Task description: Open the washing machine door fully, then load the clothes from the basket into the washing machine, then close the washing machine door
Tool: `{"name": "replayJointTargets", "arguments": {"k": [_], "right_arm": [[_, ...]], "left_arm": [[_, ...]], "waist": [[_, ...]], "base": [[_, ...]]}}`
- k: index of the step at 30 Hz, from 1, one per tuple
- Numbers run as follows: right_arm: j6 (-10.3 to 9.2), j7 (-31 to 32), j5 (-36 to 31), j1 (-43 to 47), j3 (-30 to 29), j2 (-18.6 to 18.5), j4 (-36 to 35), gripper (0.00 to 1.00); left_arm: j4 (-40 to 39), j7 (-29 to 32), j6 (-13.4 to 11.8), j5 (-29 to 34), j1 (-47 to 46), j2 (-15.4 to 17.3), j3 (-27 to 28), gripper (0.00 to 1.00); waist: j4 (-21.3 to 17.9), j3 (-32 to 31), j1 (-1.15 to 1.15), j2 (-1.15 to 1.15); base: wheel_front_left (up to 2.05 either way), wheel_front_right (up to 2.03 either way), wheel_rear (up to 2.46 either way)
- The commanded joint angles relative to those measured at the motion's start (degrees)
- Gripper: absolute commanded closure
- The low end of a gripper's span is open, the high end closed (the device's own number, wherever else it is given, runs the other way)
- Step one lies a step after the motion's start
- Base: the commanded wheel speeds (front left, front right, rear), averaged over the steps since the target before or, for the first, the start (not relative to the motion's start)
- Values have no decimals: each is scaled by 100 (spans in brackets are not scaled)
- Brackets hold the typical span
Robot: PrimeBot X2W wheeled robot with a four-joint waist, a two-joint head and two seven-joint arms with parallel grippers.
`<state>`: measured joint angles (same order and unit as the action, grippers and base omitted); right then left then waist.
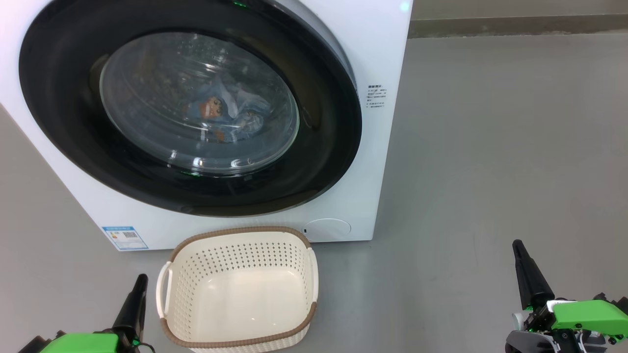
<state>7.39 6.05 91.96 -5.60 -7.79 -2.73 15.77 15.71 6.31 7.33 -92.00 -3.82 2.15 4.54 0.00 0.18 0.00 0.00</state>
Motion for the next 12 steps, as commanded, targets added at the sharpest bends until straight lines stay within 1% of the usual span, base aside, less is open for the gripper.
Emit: {"name": "replayJointTargets", "arguments": {"k": [1, 12], "right_arm": [[10, 49, 15, -59, 121, -15, -175, 100], [10, 48, 16, -59, 122, -15, -174, 100]], "left_arm": [[-166, 21, 15, -13, -237, 74, 203, 100], [-166, 22, 15, -12, -237, 74, 203, 100]], "waist": [[0, 0, 0, 0], [0, 0, 0, 0]], "base": [[0, 0, 0], [0, 0, 0]]}}
